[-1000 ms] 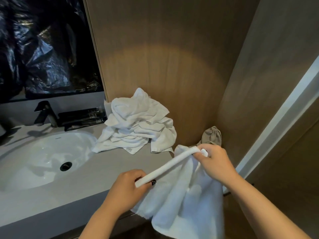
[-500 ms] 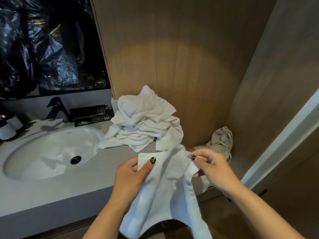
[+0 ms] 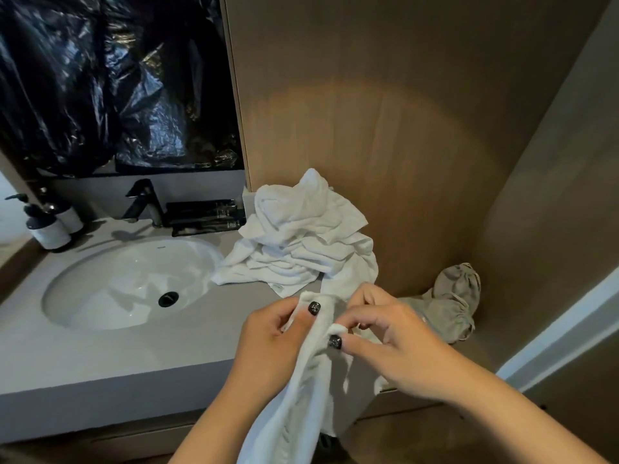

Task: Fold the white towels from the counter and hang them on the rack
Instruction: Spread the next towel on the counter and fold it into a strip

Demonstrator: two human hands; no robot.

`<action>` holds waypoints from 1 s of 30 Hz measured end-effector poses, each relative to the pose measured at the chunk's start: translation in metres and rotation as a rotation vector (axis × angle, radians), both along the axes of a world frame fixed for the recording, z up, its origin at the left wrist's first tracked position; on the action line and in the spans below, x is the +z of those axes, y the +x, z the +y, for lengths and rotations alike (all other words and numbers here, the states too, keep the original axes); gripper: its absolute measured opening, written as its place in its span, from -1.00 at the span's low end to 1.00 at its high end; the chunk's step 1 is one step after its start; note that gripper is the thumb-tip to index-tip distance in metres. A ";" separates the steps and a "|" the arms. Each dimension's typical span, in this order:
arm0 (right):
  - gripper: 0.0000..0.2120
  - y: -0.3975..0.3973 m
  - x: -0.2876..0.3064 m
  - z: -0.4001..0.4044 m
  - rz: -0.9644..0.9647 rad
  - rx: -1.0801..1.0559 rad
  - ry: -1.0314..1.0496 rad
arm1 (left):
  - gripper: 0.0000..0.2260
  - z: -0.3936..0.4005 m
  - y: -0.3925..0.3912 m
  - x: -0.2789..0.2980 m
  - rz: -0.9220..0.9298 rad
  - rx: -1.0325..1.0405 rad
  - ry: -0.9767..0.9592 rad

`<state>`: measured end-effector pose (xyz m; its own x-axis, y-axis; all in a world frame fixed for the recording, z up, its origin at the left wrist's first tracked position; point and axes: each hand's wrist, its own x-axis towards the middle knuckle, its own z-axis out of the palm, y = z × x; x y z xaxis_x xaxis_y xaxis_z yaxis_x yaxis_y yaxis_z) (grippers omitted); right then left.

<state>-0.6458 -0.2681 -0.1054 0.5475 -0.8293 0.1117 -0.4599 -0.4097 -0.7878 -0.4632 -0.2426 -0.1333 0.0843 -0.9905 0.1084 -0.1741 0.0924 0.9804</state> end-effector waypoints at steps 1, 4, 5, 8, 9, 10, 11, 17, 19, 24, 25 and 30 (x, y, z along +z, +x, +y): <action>-0.91 0.002 0.003 -0.003 -0.037 0.028 -0.007 | -0.77 -0.001 0.001 0.003 -0.025 0.014 -0.025; -0.89 0.006 0.010 -0.012 -0.154 0.052 0.016 | -0.93 -0.007 0.002 0.011 0.022 0.053 -0.024; -0.89 0.008 0.014 -0.015 -0.205 0.040 0.039 | -0.90 -0.008 0.002 0.015 0.065 0.060 -0.013; -0.91 0.015 0.019 -0.021 -0.406 -0.049 0.097 | -0.89 -0.009 0.001 0.027 0.209 0.057 0.009; -0.90 0.016 0.020 -0.023 -0.456 -0.076 0.111 | -0.88 -0.010 0.000 0.029 0.235 0.055 0.001; -0.90 0.017 0.020 -0.025 -0.483 -0.095 0.118 | -0.87 -0.009 0.000 0.031 0.241 0.052 -0.010; -0.89 0.018 0.020 -0.026 -0.489 -0.105 0.116 | -0.85 -0.009 0.000 0.033 0.240 0.046 -0.018; -0.95 0.023 0.024 -0.019 -0.452 -0.183 -0.036 | -0.68 -0.003 -0.003 0.034 0.188 -0.003 -0.023; -0.94 0.024 0.023 -0.015 -0.463 -0.216 -0.032 | -0.66 0.000 -0.004 0.033 0.171 -0.003 -0.025; -0.73 0.021 0.023 -0.005 -0.483 -0.294 0.104 | -0.70 0.011 -0.004 0.032 0.127 -0.040 -0.043; -0.70 0.020 0.024 -0.003 -0.437 -0.286 0.108 | -0.74 0.013 -0.004 0.032 0.124 -0.040 -0.049; -0.86 0.020 0.025 0.005 -0.153 -0.271 -0.117 | -0.85 0.018 -0.002 0.025 0.136 -0.061 -0.111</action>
